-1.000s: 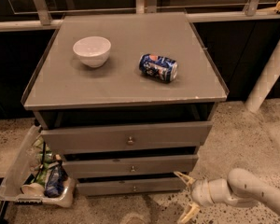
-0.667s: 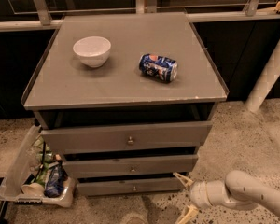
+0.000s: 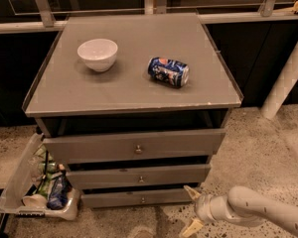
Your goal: Open bottom drawer
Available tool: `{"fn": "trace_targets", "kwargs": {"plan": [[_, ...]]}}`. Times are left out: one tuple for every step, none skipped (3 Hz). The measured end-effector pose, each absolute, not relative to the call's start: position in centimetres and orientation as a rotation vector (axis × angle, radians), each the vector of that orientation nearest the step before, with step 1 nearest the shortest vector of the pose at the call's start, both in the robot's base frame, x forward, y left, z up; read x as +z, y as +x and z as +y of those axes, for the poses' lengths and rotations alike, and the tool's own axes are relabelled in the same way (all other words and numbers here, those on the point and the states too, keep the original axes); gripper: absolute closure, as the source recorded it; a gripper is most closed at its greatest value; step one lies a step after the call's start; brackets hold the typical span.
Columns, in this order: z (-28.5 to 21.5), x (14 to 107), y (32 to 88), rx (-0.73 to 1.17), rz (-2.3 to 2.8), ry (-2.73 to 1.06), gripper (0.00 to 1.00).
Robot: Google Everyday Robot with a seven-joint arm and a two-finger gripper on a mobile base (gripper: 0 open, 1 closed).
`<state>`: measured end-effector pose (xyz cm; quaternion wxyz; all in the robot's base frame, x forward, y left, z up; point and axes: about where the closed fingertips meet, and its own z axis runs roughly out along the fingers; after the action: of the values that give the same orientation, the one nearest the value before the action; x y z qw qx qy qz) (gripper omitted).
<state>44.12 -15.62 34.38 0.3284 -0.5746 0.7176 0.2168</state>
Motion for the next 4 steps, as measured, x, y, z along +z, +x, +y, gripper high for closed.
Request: {"fn": "trace_targets", "kwargs": {"plan": [[-16.7, 31.4, 45.3, 0.491, 1.975, -1.437, 0.0], [-16.7, 31.4, 45.3, 0.491, 1.975, -1.437, 0.0], [-16.5, 30.8, 45.3, 0.483, 1.955, -1.443, 0.0], [-15.7, 28.6, 46.3, 0.46, 1.891, -1.51, 0.0]]}}
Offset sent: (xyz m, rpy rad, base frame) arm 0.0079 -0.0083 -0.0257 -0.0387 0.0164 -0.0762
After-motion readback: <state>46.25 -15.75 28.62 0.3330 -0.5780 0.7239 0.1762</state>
